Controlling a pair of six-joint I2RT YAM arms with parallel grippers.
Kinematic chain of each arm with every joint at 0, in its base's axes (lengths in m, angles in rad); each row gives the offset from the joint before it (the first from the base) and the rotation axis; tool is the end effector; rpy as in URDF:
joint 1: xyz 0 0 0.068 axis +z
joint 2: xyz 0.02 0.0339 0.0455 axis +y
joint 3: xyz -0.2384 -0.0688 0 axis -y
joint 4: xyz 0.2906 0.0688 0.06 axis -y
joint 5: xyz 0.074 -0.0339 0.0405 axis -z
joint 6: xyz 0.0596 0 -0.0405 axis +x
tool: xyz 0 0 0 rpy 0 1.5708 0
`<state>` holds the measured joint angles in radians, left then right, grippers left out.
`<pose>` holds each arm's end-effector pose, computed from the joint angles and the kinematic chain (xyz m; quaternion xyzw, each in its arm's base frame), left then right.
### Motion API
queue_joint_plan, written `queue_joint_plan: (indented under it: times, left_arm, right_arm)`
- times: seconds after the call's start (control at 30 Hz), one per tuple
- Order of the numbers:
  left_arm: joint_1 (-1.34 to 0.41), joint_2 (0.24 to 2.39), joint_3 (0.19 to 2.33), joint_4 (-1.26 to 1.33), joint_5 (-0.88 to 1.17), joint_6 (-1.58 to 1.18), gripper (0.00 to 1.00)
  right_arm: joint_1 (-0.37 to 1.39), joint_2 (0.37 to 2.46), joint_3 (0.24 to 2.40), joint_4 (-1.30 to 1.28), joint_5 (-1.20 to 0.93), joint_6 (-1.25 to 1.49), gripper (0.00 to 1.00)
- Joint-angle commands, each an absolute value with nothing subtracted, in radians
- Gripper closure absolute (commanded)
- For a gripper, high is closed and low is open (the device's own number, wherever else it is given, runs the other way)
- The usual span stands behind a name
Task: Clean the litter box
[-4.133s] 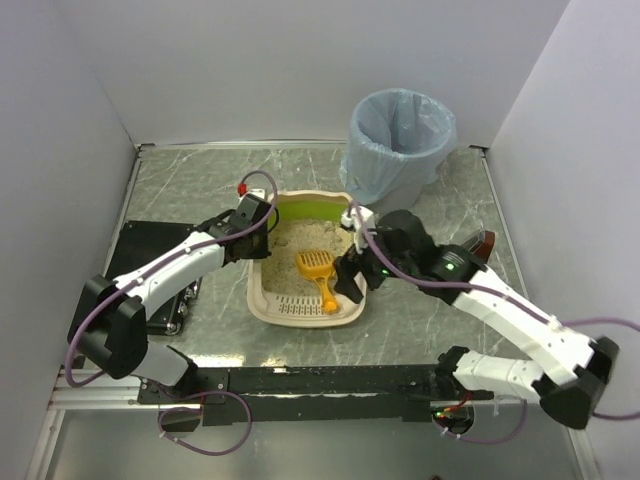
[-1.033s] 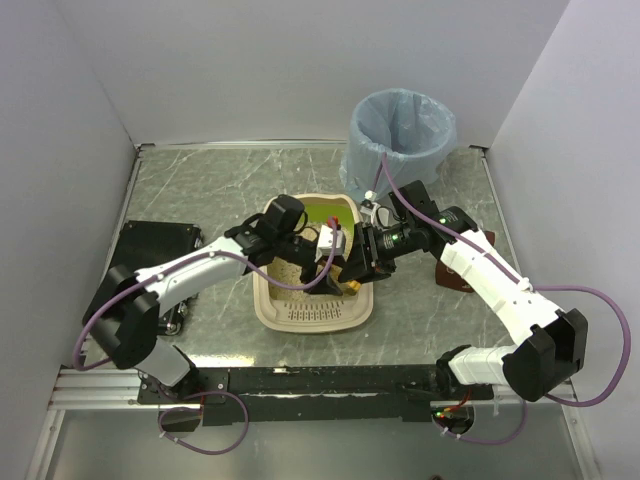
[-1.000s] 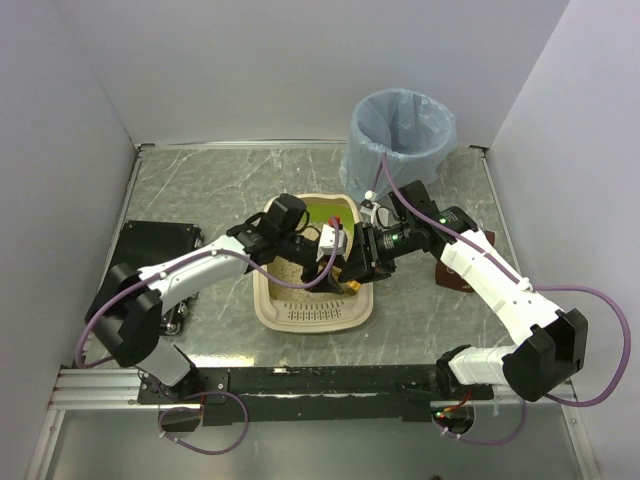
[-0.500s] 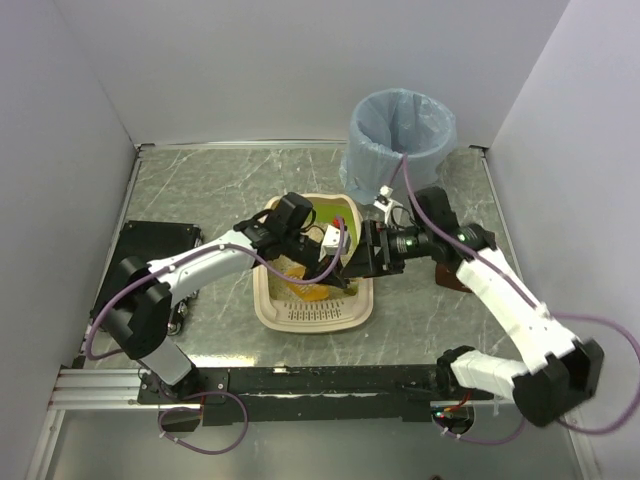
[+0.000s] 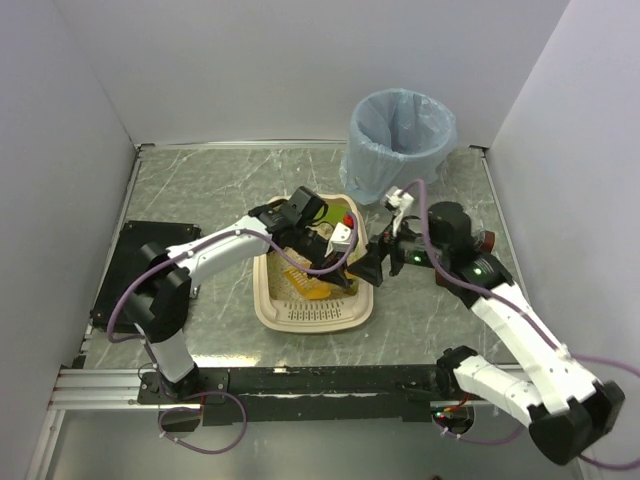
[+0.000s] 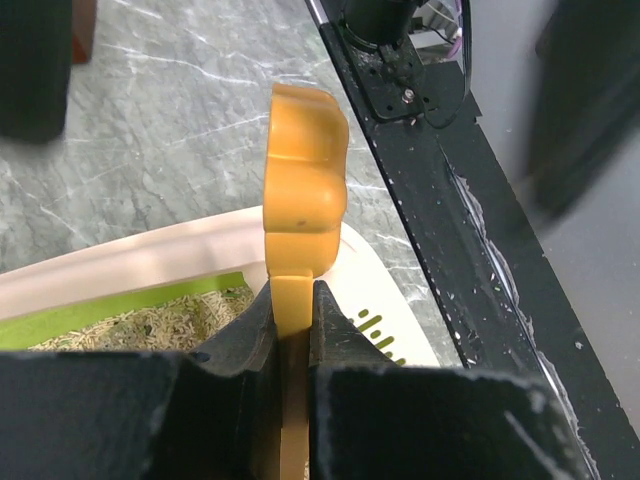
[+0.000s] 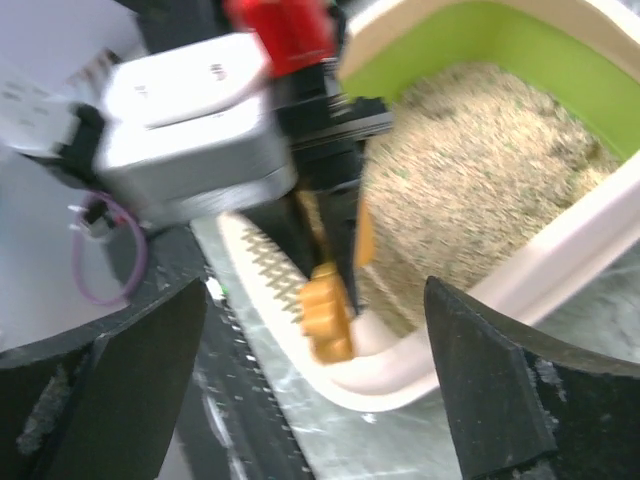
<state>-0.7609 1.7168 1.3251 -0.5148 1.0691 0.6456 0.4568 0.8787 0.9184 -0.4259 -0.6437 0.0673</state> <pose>0.2605 -0.3202 0.2130 0.6528 0.5130 -0.4970 0.2524 0.2253 0.1506 0.3227 -0.3256 0.7380 0.3907 0.4435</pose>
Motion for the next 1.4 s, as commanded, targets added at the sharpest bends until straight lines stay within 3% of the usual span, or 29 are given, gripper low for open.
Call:
queue_joint_plan:
  times: [0.0, 0.13, 0.37, 0.53, 0.6, 0.73, 0.87, 1.0, 1.03, 1.07, 1.1, 1.13, 1.17, 1.23, 1.27, 1.3, 1.33, 1.37]
  left_arm:
    - [-0.762, 1.762, 1.417, -0.613, 1.137, 0.748, 0.99]
    - [-0.762, 1.784, 1.453, -0.669, 1.152, 0.785, 0.99]
    - [-0.761, 1.773, 1.463, -0.693, 1.164, 0.831, 0.99]
    - [-0.755, 1.801, 1.499, -0.791, 1.201, 0.903, 0.99]
    - [-0.753, 1.815, 1.528, -0.828, 1.21, 0.943, 0.99]
    - [-0.753, 1.838, 1.551, -0.854, 1.203, 0.927, 0.99]
    - [-0.753, 1.833, 1.542, -0.839, 1.187, 0.908, 0.99]
    - [-0.753, 1.818, 1.523, -0.822, 1.172, 0.899, 0.99]
    - [-0.753, 1.813, 1.519, -0.813, 1.169, 0.891, 0.99]
    - [-0.753, 1.812, 1.513, -0.792, 1.163, 0.872, 0.99]
    - [-0.753, 1.81, 1.513, -0.784, 1.157, 0.862, 0.97]
    - [-0.755, 1.81, 1.513, -0.778, 1.152, 0.844, 0.82]
    - [-0.753, 1.81, 1.517, -0.776, 1.152, 0.841, 0.72]
    - [-0.755, 1.796, 1.52, -0.791, 1.151, 0.856, 0.66]
    - [-0.753, 1.786, 1.511, -0.782, 1.147, 0.845, 0.51]
    - [-0.752, 1.773, 1.5, -0.717, 1.126, 0.818, 0.43]
    - [-0.753, 1.743, 1.485, -0.674, 1.102, 0.74, 0.27]
    - [-0.752, 1.727, 1.45, -0.629, 1.079, 0.695, 0.24]
  right_arm:
    - [0.482, 0.971, 0.962, -0.437, -0.614, -0.024, 0.1]
    - [0.517, 1.003, 0.969, -0.454, -0.601, -0.044, 0.24]
    - [0.558, 0.996, 0.956, -0.489, -0.535, -0.048, 0.39]
    - [0.571, 0.991, 0.954, -0.517, -0.545, -0.08, 0.36]
    - [0.574, 0.992, 0.959, -0.525, -0.546, -0.087, 0.44]
    - [0.587, 0.996, 0.963, -0.486, -0.56, -0.066, 0.45]
    - [0.601, 1.0, 0.976, -0.465, -0.551, -0.049, 0.61]
    - [0.603, 1.006, 0.977, -0.462, -0.554, -0.037, 0.6]
    - [0.603, 1.012, 0.979, -0.457, -0.555, -0.031, 0.63]
    - [0.603, 1.014, 0.976, -0.446, -0.56, -0.023, 0.8]
    - [0.603, 1.017, 0.977, -0.443, -0.577, -0.021, 0.91]
    - [0.606, 1.025, 0.982, -0.448, -0.587, -0.025, 1.0]
    - [0.615, 1.026, 0.989, -0.448, -0.56, -0.011, 1.0]
    - [0.614, 1.031, 1.005, -0.48, -0.537, -0.002, 1.0]
    - [0.615, 1.029, 1.023, -0.52, -0.513, 0.026, 1.0]
    - [0.615, 1.026, 1.034, -0.553, -0.464, 0.044, 1.0]
    - [0.615, 1.022, 1.043, -0.58, -0.437, 0.058, 1.0]
    - [0.615, 1.011, 1.046, -0.609, -0.413, 0.073, 1.0]
